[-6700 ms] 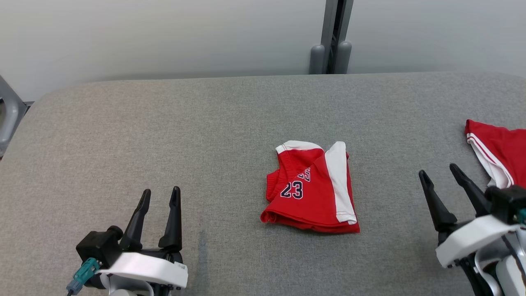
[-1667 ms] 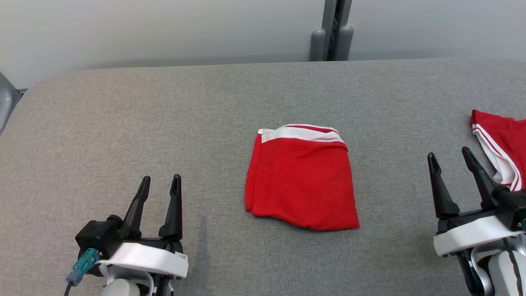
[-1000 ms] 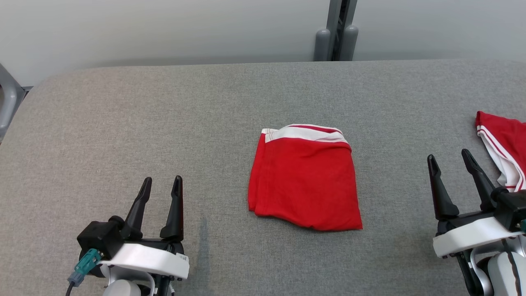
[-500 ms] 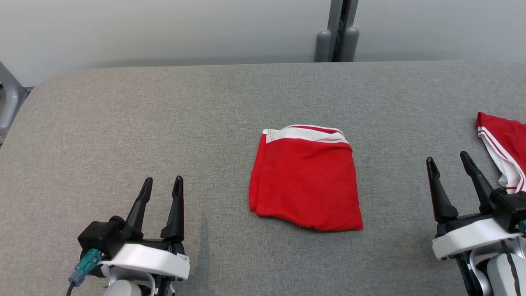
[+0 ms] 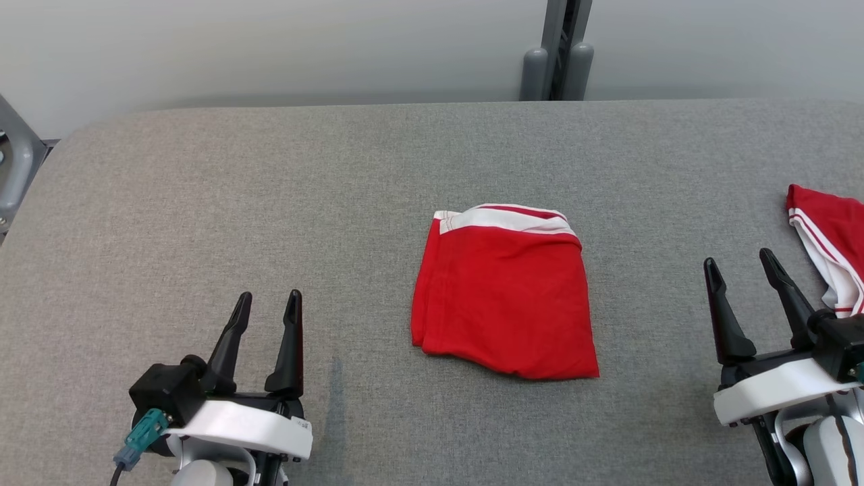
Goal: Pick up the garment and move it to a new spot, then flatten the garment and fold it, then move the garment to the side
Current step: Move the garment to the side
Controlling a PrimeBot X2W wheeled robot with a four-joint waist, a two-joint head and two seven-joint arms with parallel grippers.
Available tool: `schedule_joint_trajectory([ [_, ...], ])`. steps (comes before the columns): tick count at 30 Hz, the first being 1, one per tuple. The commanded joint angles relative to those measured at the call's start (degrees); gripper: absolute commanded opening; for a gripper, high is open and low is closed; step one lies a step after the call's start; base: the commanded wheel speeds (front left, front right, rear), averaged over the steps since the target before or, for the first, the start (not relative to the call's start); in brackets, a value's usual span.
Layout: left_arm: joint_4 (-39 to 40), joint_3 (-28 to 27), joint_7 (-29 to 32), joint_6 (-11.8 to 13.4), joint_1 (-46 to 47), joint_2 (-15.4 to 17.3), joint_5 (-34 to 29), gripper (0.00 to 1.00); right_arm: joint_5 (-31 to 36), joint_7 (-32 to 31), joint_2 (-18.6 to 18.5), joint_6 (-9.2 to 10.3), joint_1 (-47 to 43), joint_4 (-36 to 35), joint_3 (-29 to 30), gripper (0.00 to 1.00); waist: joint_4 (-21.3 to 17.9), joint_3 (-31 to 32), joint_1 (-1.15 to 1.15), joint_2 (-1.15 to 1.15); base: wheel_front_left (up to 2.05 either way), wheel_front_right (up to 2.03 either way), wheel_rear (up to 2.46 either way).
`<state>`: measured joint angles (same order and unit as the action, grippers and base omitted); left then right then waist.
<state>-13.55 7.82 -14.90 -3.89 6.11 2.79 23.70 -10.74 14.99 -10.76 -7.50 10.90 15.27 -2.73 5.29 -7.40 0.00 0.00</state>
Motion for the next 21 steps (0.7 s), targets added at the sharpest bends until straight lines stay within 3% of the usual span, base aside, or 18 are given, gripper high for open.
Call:
schedule_joint_trajectory([
  [1,-0.1,-0.1,-0.2,0.1,-0.2,0.3,0.0,1.0,0.0,0.4,-0.4,0.02,-0.5,0.0,0.0,1.0,0.0,0.0,0.0,0.0,0.0,0.0,0.0],
  [13,-0.3,0.2,-0.2,-0.3,0.2,0.3,-0.3,1.0,0.6,0.4,-0.3,0.02,-0.8,0.5,0.4,1.0,0.6,-0.3,0.0,0.0,0.0,0.0,0.0],
  [21,-0.4,1.6,-0.2,-0.2,1.1,0.3,0.0,1.0,-3.0,0.3,-0.7,0.02,0.5,4.1,-2.6,1.0,3.3,-1.9,0.0,0.0,0.0,0.0,0.0],
])
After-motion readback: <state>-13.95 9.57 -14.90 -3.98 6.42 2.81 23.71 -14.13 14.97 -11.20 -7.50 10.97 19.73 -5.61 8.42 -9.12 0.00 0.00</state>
